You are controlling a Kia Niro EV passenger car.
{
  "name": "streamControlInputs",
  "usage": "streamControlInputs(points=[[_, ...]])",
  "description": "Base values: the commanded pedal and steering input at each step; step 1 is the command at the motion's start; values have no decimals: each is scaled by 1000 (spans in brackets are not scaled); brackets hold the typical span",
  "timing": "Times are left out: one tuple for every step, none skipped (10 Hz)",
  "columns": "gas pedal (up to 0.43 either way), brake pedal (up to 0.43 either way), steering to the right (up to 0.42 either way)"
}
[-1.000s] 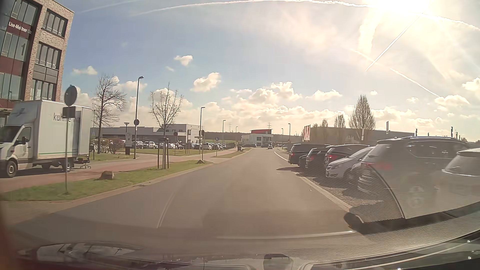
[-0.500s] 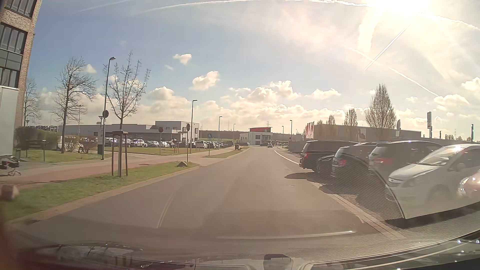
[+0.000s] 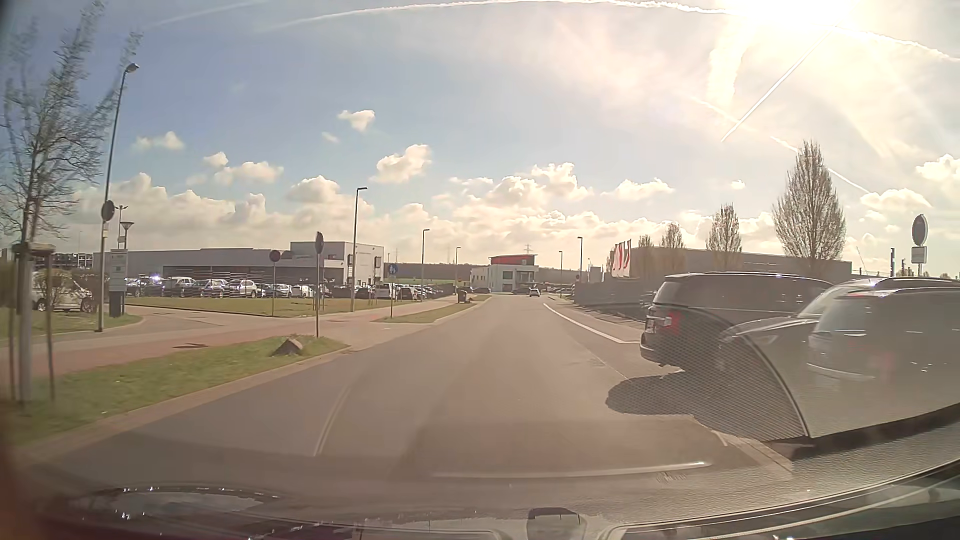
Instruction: Follow the waypoints while adhering to traffic rules and regulations
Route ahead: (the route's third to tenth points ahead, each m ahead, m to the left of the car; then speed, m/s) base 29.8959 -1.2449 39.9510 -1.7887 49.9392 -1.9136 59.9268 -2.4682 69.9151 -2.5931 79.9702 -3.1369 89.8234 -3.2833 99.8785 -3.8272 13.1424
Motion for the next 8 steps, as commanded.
streamControlInputs(points=[[130,0,10],[130,0,10],[130,0,10],[110,0,9],[110,0,10],[110,0,9],[98,0,9],[98,0,9]])
